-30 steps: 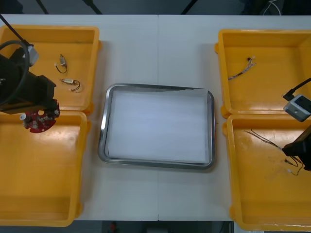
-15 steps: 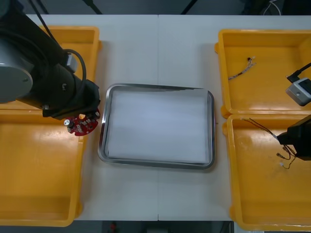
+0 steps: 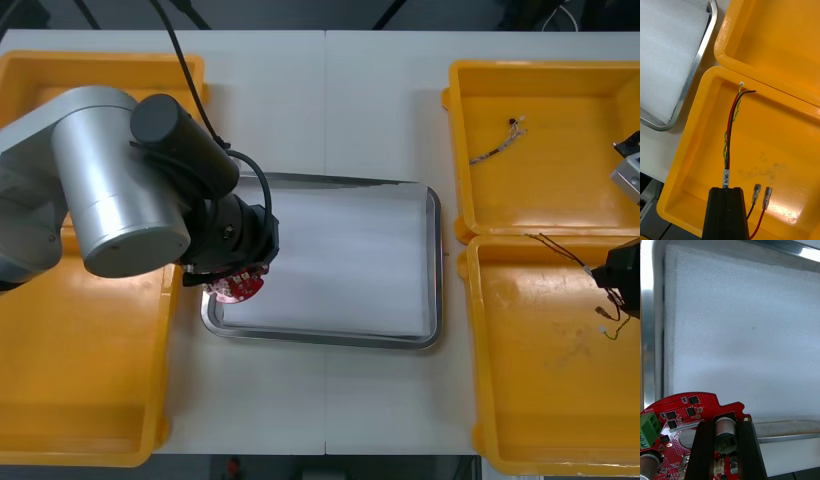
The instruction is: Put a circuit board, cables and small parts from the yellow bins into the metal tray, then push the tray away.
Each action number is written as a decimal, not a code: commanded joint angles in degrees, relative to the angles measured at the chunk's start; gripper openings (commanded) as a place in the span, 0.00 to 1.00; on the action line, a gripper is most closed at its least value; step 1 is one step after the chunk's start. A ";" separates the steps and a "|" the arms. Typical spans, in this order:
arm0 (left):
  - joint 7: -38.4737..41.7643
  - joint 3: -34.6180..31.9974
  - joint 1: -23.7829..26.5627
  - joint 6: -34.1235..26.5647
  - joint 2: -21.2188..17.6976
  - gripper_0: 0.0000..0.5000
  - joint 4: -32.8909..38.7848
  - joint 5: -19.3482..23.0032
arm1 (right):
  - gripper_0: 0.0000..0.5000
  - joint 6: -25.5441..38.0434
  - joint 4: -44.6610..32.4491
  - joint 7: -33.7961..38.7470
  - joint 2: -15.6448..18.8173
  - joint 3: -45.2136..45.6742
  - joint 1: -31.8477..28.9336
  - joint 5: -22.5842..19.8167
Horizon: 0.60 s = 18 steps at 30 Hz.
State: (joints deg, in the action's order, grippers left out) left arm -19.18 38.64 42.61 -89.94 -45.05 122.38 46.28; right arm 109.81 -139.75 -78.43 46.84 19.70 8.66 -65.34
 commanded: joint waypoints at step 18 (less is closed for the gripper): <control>7.67 10.23 4.50 -2.34 13.59 0.00 -9.35 -17.10 | 0.00 0.19 -1.49 -0.23 3.00 0.08 1.09 0.04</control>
State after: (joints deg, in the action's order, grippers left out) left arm -13.69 46.72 44.63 -91.91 -33.43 114.25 31.08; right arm 109.81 -139.76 -78.45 47.60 19.68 8.69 -65.35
